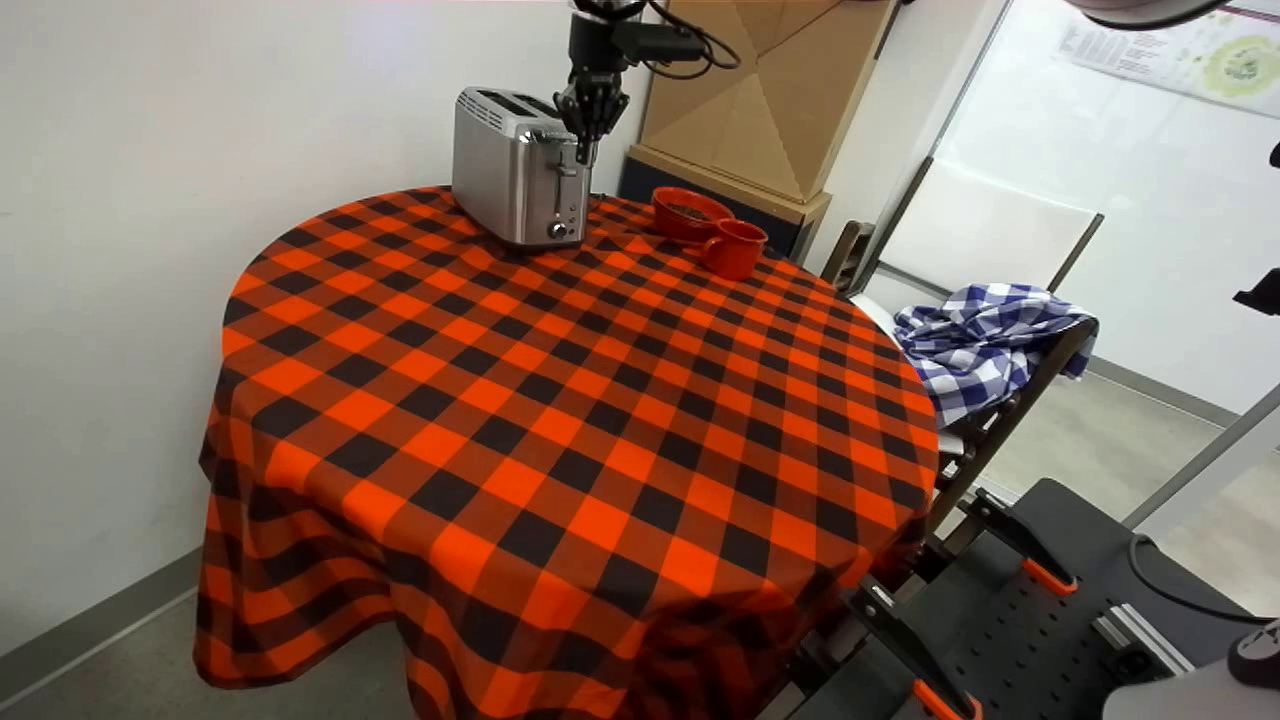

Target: Push down the toaster lever

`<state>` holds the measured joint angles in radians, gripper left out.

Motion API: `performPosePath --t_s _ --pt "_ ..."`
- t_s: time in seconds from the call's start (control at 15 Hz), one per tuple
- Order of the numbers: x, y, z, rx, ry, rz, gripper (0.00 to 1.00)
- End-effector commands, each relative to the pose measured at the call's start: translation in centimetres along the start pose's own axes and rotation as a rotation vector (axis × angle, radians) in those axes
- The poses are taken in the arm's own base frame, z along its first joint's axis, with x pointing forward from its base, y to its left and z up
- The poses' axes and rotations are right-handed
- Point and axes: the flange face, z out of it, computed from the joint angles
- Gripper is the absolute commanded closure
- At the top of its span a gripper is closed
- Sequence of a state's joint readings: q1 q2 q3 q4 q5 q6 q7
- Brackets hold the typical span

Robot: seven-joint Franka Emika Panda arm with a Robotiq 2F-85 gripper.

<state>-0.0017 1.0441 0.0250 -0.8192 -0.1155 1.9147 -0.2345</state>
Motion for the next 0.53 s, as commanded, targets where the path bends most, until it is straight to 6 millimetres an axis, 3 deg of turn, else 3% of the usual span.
performPosePath --t_s 0.0,0.47 --pt "0.8 0.3 0.0 -0.028 0.055 0.013 1.0" --pt "1.8 0.1 3.1 -0.029 0.157 0.029 1.0"
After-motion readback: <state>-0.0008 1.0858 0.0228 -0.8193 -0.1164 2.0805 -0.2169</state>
